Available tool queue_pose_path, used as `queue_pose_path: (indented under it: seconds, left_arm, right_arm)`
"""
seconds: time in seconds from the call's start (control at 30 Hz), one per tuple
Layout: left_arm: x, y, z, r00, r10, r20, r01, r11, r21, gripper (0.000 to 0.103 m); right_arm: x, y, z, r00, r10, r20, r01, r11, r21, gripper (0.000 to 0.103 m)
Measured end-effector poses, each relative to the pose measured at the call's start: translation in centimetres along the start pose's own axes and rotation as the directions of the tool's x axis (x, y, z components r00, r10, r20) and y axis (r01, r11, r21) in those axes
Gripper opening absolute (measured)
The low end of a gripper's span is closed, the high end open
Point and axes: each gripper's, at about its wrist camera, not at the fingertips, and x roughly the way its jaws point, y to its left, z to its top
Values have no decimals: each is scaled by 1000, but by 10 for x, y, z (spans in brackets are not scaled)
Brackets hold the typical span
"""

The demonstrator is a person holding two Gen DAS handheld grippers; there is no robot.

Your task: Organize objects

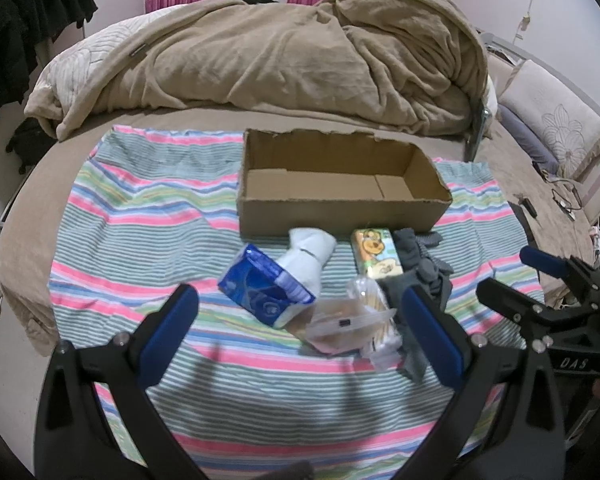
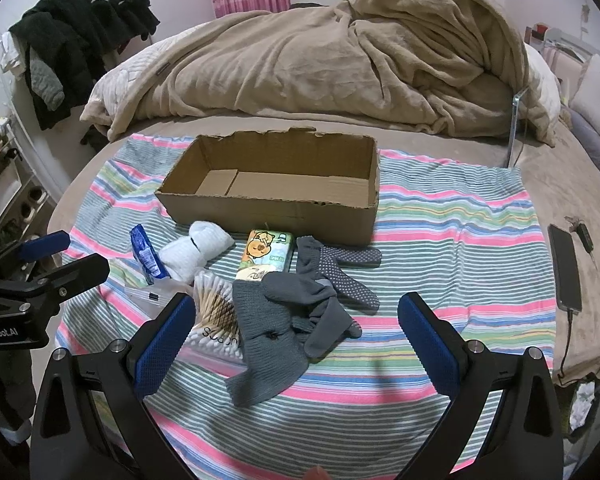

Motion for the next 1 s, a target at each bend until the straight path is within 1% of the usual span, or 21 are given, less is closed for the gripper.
queue_pose_path:
  seconds: [0.57, 0.83, 1.0]
  left_arm:
    - [2, -5, 0, 1000, -1, -8, 1, 1000, 0, 102]
    - [19, 0, 3, 999, -13, -34, 12, 1000, -16, 102]
    - [33, 5, 4, 998, -45, -48, 44, 998, -36, 102]
  right_arm:
    - [-1, -1, -2, 1000, 4, 4, -4, 1000, 6, 103]
    - [9, -9, -2, 1000, -3, -8, 3, 1000, 28, 103]
    - [21, -19, -1, 1000, -16, -25, 17, 999, 47, 103]
